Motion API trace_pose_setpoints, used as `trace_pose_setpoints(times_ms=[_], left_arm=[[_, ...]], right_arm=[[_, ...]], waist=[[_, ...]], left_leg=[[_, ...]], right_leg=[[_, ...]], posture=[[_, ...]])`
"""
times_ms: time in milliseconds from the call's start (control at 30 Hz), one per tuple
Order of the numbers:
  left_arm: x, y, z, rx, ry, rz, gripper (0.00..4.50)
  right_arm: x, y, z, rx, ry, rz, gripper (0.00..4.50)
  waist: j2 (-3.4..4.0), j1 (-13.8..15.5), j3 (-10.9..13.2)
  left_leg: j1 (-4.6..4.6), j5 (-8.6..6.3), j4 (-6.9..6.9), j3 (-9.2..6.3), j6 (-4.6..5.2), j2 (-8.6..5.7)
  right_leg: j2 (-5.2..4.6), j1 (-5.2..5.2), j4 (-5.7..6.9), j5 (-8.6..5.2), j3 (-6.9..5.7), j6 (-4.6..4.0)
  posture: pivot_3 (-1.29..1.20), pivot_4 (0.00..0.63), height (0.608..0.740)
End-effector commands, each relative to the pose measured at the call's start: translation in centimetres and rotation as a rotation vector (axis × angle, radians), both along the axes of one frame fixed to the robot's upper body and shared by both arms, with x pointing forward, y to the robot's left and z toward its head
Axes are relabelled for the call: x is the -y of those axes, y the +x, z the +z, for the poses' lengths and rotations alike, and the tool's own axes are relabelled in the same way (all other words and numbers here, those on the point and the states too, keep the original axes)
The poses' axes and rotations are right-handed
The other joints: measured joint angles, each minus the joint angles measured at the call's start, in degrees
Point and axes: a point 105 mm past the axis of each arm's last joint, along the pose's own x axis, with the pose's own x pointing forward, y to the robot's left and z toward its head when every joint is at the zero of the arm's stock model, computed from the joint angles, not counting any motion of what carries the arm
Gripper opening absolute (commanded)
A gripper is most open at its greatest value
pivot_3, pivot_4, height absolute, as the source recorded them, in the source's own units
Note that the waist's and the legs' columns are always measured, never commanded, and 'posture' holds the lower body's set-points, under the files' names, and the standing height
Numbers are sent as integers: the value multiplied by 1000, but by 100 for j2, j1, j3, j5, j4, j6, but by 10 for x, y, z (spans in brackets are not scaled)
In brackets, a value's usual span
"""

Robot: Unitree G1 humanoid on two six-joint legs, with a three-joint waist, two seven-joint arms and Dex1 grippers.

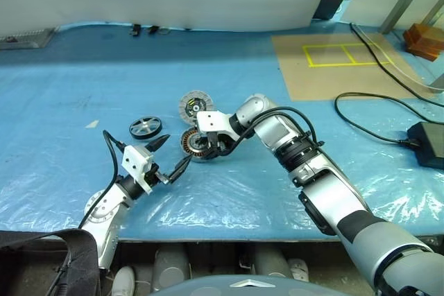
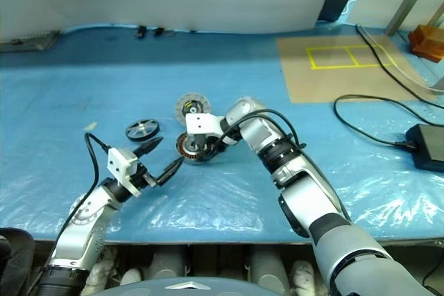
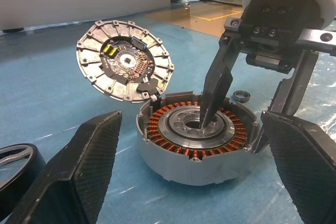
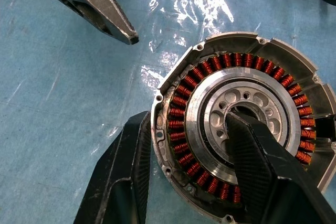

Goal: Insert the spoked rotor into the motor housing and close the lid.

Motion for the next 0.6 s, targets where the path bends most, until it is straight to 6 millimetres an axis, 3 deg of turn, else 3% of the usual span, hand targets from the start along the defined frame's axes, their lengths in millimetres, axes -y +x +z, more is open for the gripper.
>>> trace_pose_setpoints(times_ms=[33, 167, 433, 600], left_arm=[[-3, 1, 7, 28, 0, 0, 4500], [0, 1, 5, 21, 2, -12, 4500], [1, 2, 5, 17, 9, -36, 4500], [5, 3, 6, 15, 4, -54, 4500]], right_arm=[[-1, -5, -2, -32, 19, 8, 3086], [-8, -6, 21, -12, 103, 12, 4467], [-14, -25, 70, 23, 360, 110, 4491], [4, -21, 77, 28, 534, -28, 4491]], waist=[[0, 9, 0], [-1, 12, 1], [-2, 11, 2], [-4, 37, 3]], left_leg=[[0, 0, 0, 0, 0, 0], [-7, 0, 3, -1, 0, -1], [-25, 1, -1, -1, 1, -1], [-24, 1, 0, -2, 0, -2]], right_leg=[[0, 0, 0, 0, 0, 0], [0, -15, -3, 1, 0, 0], [2, -36, -6, 1, 0, 0], [1, -32, -8, 1, 0, 0]], posture=[[0, 150, 740], [0, 150, 740], [0, 150, 740], [0, 150, 740]])
